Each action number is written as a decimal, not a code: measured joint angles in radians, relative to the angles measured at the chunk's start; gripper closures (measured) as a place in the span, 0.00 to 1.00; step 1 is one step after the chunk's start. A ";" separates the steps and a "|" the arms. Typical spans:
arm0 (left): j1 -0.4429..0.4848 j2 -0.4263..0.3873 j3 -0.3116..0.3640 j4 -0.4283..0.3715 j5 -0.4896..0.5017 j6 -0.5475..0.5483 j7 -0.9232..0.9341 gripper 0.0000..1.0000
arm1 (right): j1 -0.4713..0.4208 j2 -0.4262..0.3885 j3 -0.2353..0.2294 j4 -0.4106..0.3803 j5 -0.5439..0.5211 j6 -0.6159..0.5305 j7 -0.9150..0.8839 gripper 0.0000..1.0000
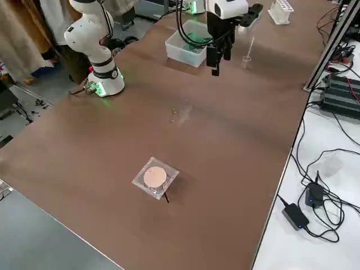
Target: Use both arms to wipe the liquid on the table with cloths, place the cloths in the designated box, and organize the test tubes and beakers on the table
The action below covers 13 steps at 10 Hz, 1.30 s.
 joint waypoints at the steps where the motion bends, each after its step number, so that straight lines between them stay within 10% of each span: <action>1: -0.001 -0.019 -0.065 -0.053 -0.009 0.001 -0.037 0.06 | 0.000 0.000 0.000 0.000 0.000 0.000 0.000 0.00; 7: -0.022 0.079 -0.503 -0.396 -0.020 0.376 -0.308 0.01 | 0.058 -0.009 0.006 0.015 0.001 -0.023 0.065 0.00; 13: -0.104 0.408 -0.524 -0.484 0.128 0.693 -0.386 0.01 | 0.326 0.000 0.013 -0.068 -0.001 -0.100 0.285 0.00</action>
